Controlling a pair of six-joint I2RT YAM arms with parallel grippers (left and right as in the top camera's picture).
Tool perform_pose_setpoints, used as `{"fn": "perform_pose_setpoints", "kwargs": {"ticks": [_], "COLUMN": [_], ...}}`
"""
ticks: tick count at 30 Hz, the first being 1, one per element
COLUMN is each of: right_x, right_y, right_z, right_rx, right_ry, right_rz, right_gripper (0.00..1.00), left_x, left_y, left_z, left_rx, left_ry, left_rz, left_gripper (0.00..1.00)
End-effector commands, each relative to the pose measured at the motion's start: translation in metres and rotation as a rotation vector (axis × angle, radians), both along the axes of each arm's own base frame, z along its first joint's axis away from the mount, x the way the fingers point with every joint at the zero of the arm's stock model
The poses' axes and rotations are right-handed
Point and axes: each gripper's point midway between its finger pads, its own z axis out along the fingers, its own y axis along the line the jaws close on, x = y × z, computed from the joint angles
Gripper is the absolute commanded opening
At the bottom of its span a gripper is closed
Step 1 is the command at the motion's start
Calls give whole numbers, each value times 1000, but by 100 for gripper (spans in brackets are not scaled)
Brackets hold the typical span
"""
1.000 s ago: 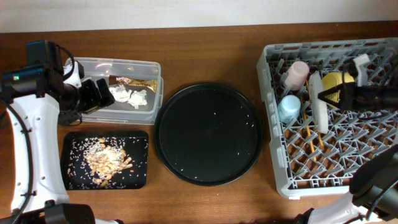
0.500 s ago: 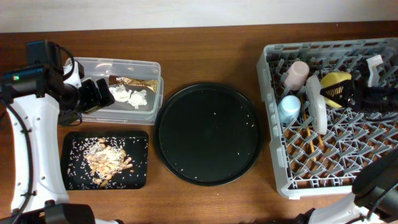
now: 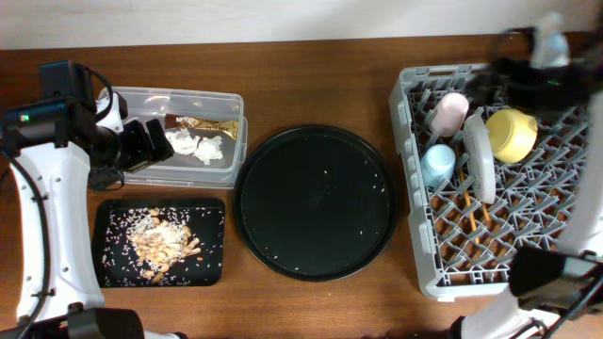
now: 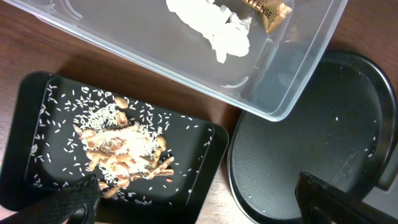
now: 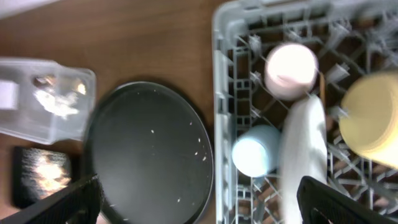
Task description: Sort waste into correct bins and load items into the dishwasher rack
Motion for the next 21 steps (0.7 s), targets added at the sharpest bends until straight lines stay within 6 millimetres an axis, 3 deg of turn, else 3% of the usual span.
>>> {"fn": "perform_pose_setpoints", "kwargs": {"ticks": [1,2,10,21], "right_x": [9,12,11,10], "right_y": [39,58,102,107], "right_z": [3,3,4,4], "right_rx": [-163,-190,-187,-188], "right_ry": [-18,-32,-27,-29], "right_rz": [18,41,-17,-4], "right_gripper": [98,98,99,98], "left_x": [-1,-1,-1,-1], "left_y": [1,1,1,1], "left_z": [6,6,6,6], "left_rx": [2,2,2,2], "left_ry": [-20,-20,-20,-20], "left_rz": [12,12,12,12], "left_gripper": [99,99,99,99]}}
